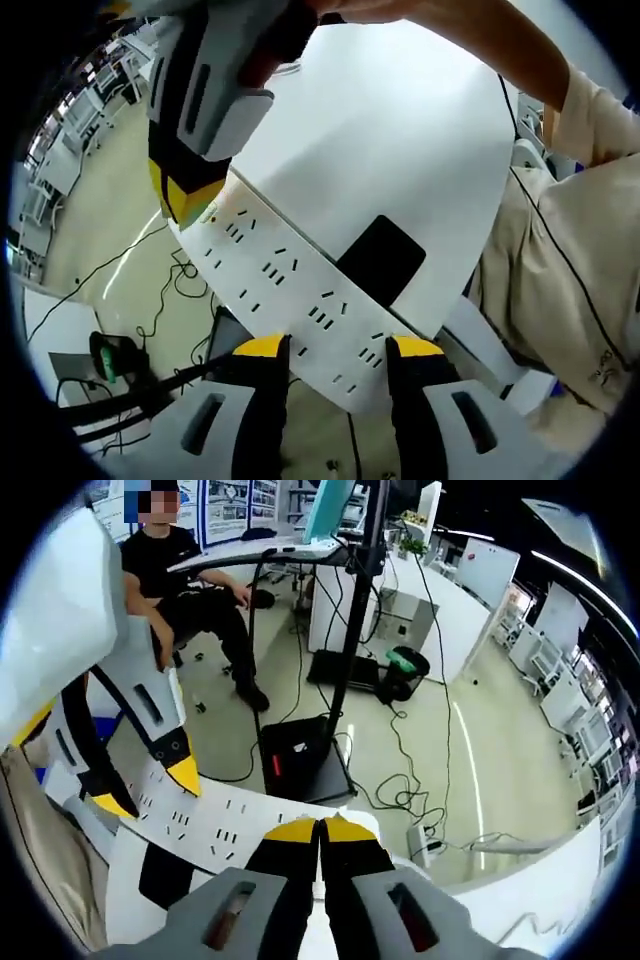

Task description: Pick up the power strip scattered on the table, fix it on the side mounting bracket of the table, and press the switch

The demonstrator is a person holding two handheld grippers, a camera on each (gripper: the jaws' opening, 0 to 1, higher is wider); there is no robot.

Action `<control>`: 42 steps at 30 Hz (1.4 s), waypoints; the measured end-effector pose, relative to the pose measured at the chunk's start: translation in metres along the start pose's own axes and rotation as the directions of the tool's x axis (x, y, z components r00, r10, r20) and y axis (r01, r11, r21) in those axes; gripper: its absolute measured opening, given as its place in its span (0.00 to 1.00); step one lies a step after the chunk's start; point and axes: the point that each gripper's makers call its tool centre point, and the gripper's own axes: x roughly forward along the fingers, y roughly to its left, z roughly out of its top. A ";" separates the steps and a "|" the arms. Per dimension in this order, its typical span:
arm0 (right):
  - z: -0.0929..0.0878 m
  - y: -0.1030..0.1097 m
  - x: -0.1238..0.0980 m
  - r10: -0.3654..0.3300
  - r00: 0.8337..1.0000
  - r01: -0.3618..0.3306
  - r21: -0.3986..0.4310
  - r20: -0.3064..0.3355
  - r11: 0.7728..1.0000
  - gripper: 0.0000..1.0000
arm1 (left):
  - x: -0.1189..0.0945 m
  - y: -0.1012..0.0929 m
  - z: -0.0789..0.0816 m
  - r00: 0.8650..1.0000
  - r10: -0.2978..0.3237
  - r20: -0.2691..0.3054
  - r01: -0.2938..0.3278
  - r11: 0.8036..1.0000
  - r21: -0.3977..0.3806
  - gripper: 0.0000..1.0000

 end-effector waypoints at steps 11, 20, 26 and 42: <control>0.006 -0.010 -0.028 -0.067 0.990 0.063 0.029 0.122 0.998 0.01 | 0.000 0.000 0.000 1.000 -0.004 0.003 0.004 1.000 0.000 0.43; -0.002 -0.017 -0.063 -0.115 0.974 0.100 0.086 0.195 0.991 0.05 | -0.001 0.000 0.000 1.000 -0.005 0.015 0.005 1.000 -0.002 0.43; -0.023 -0.024 -0.090 -0.163 0.970 0.147 0.096 0.183 0.984 0.08 | 0.000 0.000 0.002 1.000 -0.003 -0.006 0.003 1.000 -0.006 0.43; -0.063 -0.037 -0.176 -0.307 0.922 0.275 0.161 0.235 0.948 0.13 | 0.000 0.005 0.003 1.000 -0.004 -0.025 0.004 1.000 -0.010 0.44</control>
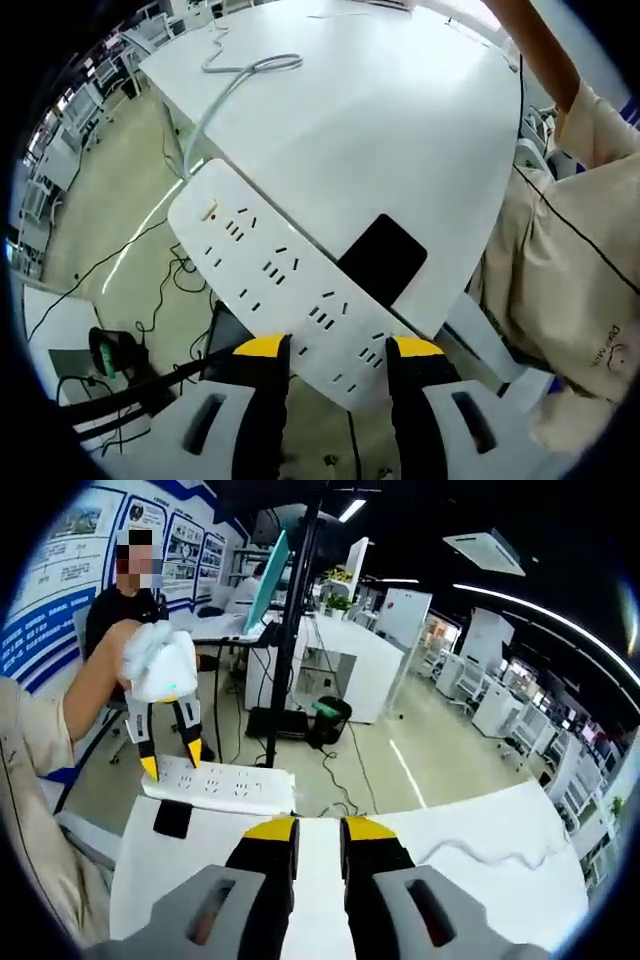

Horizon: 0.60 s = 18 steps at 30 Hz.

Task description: Pick up the power strip scattered on the table, fix it on the side mounting bracket of the table, and press the switch

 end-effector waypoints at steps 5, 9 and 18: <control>-0.008 -0.011 -0.022 -0.043 0.999 0.043 0.016 0.018 0.999 0.14 | 0.000 -0.001 0.000 1.000 0.003 -0.003 -0.003 1.000 0.003 0.44; -0.012 -0.018 -0.042 -0.074 0.996 0.073 0.028 0.041 0.997 0.14 | 0.000 0.000 0.000 1.000 0.006 -0.005 -0.006 1.000 0.001 0.44; -0.027 -0.050 -0.098 -0.229 0.968 0.220 0.094 0.101 0.971 0.14 | 0.001 -0.001 0.000 1.000 0.005 0.012 -0.005 1.000 0.000 0.44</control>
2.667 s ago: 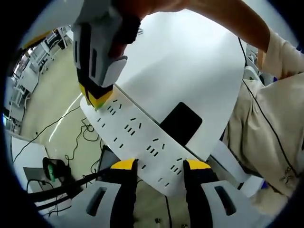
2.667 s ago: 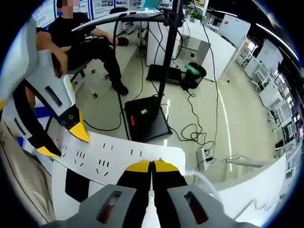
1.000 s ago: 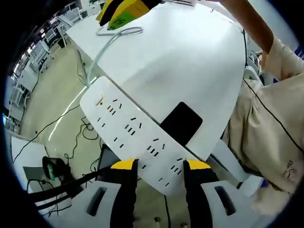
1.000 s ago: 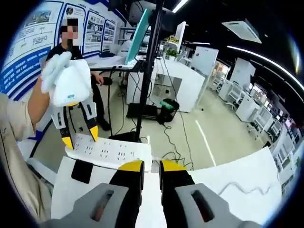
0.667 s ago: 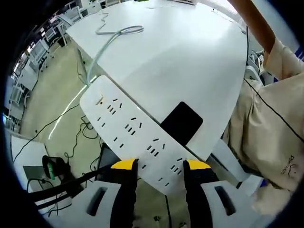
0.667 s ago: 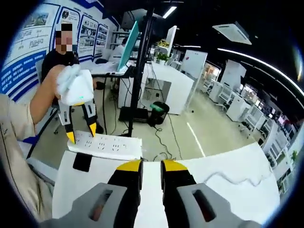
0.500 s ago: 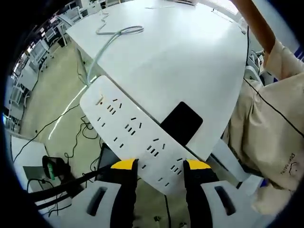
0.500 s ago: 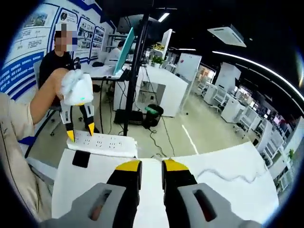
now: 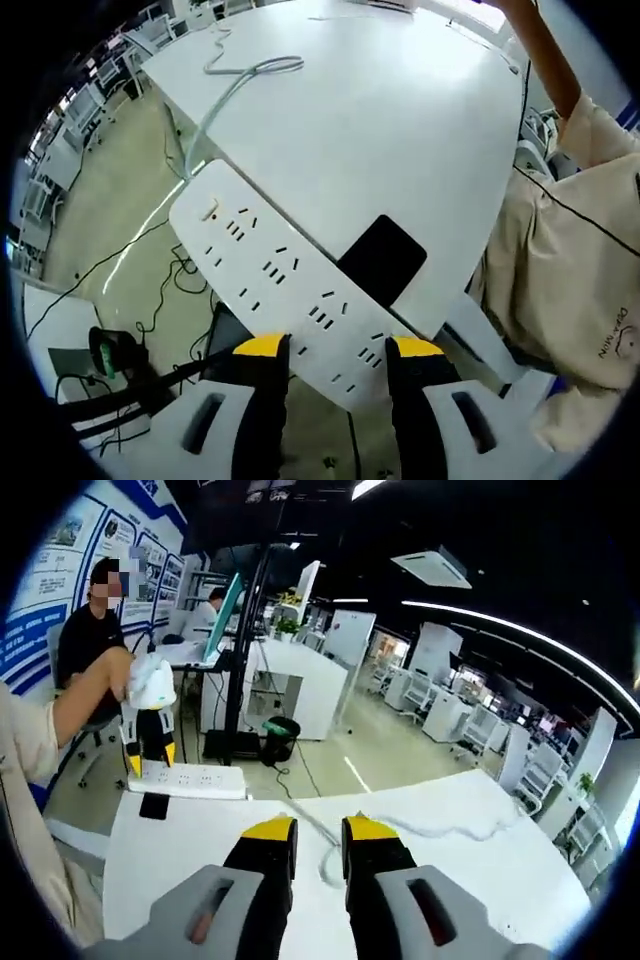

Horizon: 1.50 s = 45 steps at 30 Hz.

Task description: Pick up the power strip scattered on the table, fix it on the side mounting bracket of the table, and press the switch

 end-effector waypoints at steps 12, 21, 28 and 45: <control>-0.018 -0.030 -0.068 -0.120 0.991 0.117 0.059 0.060 0.991 0.18 | -0.001 -0.003 -0.002 1.000 0.008 -0.004 -0.008 1.000 -0.002 0.44; -0.033 -0.043 -0.107 -0.205 0.976 0.201 0.058 0.070 0.978 0.19 | -0.003 -0.001 -0.003 0.999 0.029 0.018 -0.028 0.999 -0.031 0.45; -0.046 -0.041 -0.124 -0.246 0.965 0.238 0.089 0.090 0.967 0.19 | -0.004 0.000 -0.005 0.999 0.045 0.006 -0.044 0.997 -0.068 0.45; -0.078 -0.048 -0.192 -0.358 0.928 0.342 0.142 0.106 0.929 0.25 | -0.007 -0.005 -0.009 0.984 0.072 0.164 -0.052 0.991 -0.127 0.39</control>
